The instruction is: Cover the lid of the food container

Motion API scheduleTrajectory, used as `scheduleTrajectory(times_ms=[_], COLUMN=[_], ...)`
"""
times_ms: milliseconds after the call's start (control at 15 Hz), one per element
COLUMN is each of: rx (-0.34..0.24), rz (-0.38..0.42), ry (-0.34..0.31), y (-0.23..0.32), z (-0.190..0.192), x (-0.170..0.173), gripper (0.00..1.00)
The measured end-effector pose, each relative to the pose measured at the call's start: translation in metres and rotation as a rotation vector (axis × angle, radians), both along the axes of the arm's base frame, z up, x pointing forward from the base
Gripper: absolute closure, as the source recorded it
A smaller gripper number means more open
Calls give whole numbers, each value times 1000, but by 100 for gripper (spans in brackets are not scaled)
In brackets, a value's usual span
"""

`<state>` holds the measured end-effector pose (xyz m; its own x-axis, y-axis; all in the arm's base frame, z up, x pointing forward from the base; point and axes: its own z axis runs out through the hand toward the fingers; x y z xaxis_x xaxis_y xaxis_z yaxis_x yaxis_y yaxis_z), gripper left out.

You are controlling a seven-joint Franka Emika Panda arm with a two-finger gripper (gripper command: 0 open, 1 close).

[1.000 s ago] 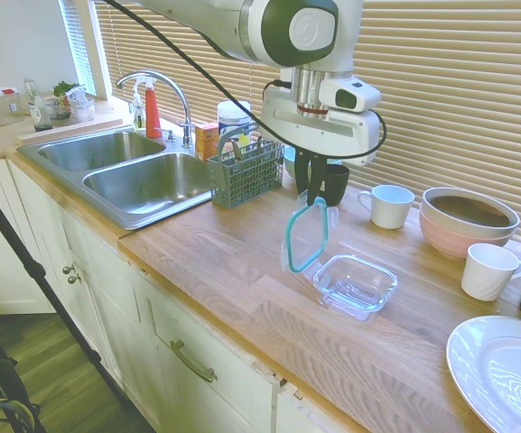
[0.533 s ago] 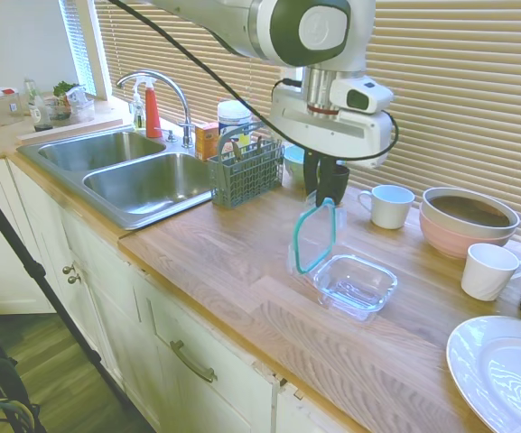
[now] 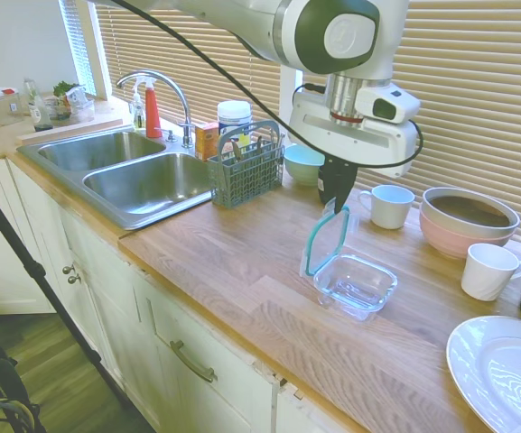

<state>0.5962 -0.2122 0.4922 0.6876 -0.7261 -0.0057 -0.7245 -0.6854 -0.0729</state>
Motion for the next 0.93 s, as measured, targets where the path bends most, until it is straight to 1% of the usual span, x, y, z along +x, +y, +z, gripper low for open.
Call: scheduleTrajectory(times_ms=[267, 467, 733, 933], rx=[25, 44, 43, 50], rz=[-8, 2, 41, 41], ry=[-6, -7, -8, -11], y=[-27, -46, -61, -65], z=[7, 8, 1, 0], x=[1, 3, 8, 6], gripper=[100, 100, 100, 100])
